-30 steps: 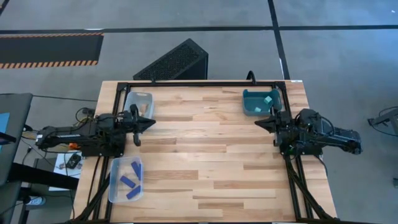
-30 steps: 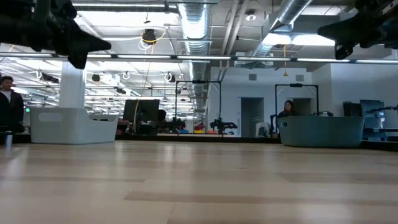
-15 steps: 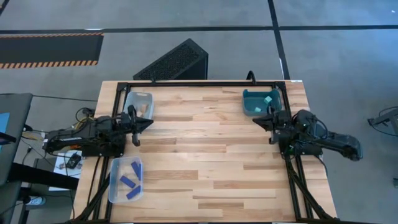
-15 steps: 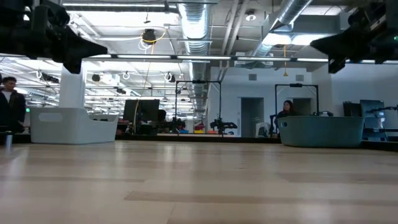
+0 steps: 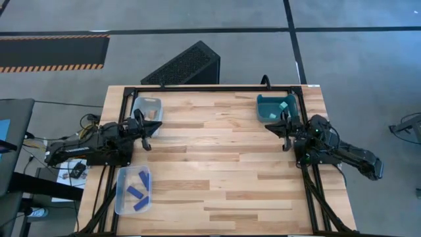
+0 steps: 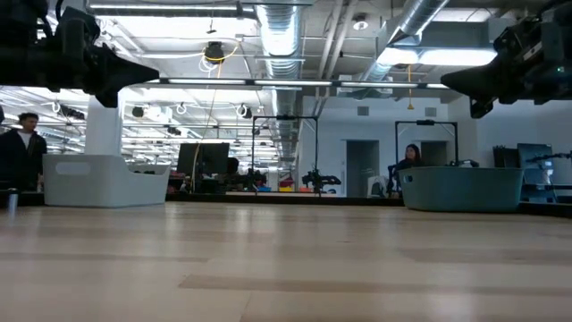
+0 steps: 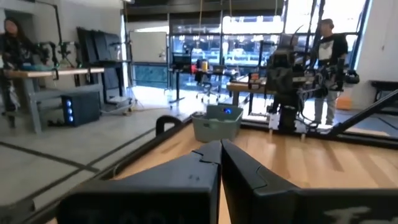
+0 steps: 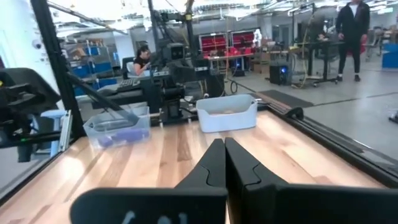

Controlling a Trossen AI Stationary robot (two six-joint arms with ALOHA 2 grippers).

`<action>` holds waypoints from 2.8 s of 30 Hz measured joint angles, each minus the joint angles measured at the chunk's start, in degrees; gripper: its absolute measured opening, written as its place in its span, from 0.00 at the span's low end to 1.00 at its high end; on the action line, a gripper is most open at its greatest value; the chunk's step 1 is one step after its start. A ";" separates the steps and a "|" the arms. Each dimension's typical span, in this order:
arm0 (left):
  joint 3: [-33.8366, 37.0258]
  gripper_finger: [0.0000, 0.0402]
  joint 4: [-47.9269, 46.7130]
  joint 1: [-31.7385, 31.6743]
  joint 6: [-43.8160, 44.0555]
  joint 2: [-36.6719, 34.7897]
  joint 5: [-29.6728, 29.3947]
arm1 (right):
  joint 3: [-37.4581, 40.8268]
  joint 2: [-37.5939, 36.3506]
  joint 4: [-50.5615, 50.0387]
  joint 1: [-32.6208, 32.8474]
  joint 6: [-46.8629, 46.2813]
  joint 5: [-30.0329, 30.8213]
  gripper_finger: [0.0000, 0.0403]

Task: Sort & place blocks by color
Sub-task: Return to Home Position

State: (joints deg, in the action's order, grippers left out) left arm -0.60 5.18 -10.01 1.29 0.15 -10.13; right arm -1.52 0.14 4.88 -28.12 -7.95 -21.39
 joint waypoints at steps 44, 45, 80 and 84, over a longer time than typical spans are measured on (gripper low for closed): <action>0.22 0.00 3.39 -0.71 1.70 0.10 12.54 | 1.09 0.00 -0.40 15.74 6.06 2.36 0.01; 0.22 0.00 3.39 -0.49 1.35 0.10 14.06 | 1.09 0.00 -0.43 15.81 7.31 2.54 0.01; 0.22 0.00 -3.53 0.01 2.06 2.48 9.36 | 1.22 11.50 -1.24 15.41 5.93 2.24 0.06; 0.22 0.00 -3.53 0.01 2.15 2.48 9.36 | 1.22 11.50 -1.24 15.41 6.04 2.23 0.05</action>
State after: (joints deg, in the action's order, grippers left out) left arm -0.38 1.65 -10.00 3.44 2.63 -0.78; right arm -0.30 11.64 3.64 -12.71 -1.91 -19.16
